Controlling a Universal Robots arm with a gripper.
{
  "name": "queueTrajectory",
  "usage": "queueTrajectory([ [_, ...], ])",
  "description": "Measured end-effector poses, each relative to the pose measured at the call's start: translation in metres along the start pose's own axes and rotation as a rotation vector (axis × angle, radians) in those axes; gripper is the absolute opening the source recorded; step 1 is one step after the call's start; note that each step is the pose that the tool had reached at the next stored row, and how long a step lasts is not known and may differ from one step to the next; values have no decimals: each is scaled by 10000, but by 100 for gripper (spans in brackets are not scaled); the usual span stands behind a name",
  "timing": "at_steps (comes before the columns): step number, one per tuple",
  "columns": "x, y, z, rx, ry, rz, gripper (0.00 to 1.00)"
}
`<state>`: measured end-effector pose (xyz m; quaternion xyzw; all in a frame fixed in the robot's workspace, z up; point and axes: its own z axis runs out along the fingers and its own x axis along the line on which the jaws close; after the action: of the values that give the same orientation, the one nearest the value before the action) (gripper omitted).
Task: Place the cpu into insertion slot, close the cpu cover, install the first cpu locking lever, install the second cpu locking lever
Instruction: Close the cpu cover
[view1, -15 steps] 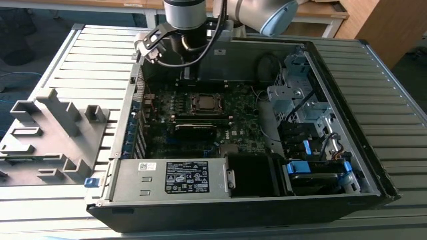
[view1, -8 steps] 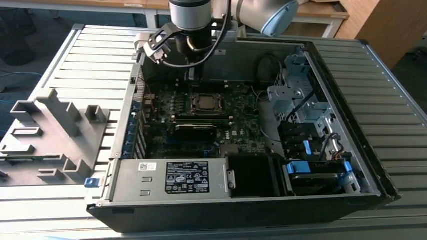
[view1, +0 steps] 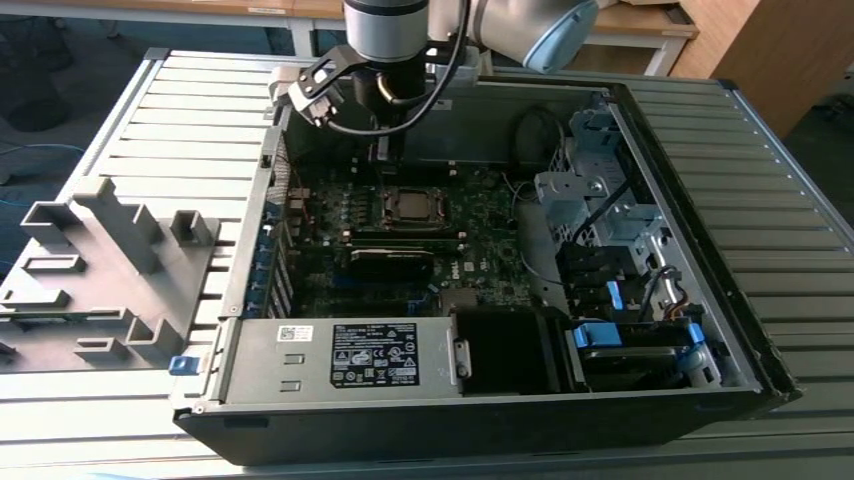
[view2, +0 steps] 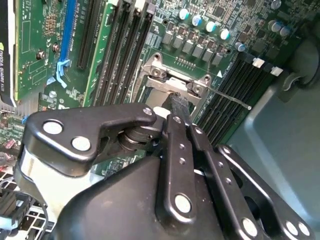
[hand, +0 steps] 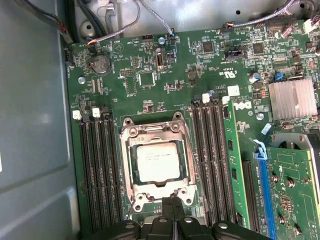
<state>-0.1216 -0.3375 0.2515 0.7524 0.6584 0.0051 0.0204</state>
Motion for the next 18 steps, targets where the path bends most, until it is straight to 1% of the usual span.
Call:
queueTrajectory([
  [4,4,25,20,2,1,-1,11],
  [8,15,99,47,0,4,0,11],
  [11,19,125,77,0,4,-5,11],
  [12,19,129,85,-1,6,-58,11],
  [16,20,133,104,-11,26,-640,11],
  [18,20,134,104,-11,27,-703,11],
])
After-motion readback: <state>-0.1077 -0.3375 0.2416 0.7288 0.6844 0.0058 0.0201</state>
